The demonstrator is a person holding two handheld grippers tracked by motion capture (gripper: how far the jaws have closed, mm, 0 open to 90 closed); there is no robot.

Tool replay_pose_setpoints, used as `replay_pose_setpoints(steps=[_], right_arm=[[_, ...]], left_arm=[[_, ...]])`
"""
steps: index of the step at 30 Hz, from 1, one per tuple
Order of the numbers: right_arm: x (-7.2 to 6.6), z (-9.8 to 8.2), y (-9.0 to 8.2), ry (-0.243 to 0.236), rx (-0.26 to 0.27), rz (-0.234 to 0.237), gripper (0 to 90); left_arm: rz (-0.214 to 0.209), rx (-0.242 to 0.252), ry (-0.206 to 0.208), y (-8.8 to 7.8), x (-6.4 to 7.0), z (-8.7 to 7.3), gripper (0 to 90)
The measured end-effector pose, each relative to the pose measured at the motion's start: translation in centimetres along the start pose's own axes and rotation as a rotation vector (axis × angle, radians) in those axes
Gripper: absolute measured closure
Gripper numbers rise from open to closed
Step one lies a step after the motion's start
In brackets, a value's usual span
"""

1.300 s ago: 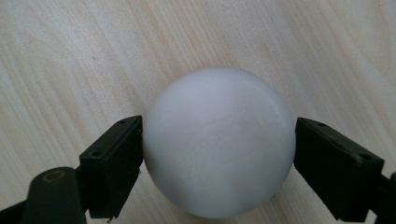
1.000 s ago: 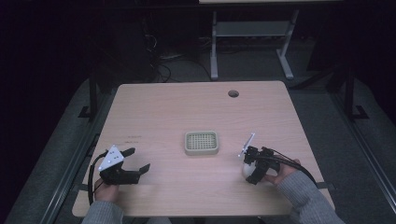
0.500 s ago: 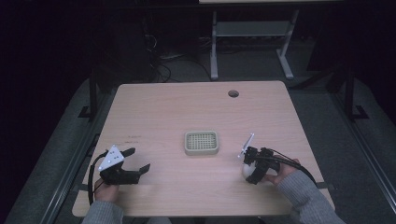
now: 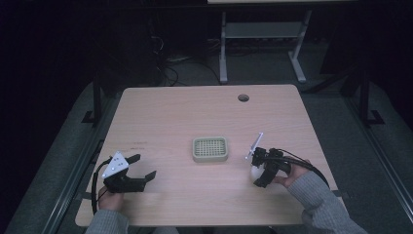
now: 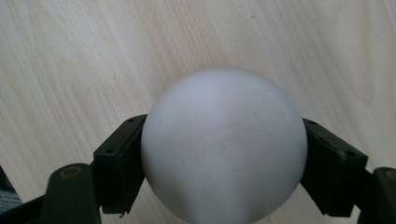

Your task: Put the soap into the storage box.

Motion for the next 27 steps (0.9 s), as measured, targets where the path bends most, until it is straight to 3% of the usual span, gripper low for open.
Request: replay_pose_setpoints(steps=[11, 27], right_arm=[[0.6, 0.5, 0.0, 0.02, 0.005, 0.032, 22.9], [0.5, 2.5, -0.4, -0.016, -0.007, 0.033, 23.0]], left_arm=[[0.0, 0.002, 0.0, 0.0, 0.0, 0.0, 12.8], [0.002, 0.008, -0.007, 0.0, 0.0, 0.0, 12.8]])
Point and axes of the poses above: each handheld gripper's, and its own axes: y roughly forward along the jaws, z roughly out of its top, x roughly to its right, the point moved 5 cm from there along y, roughly forward along the jaws, and after that the axes turned 13 degrees about y, right-handed, at the moved point
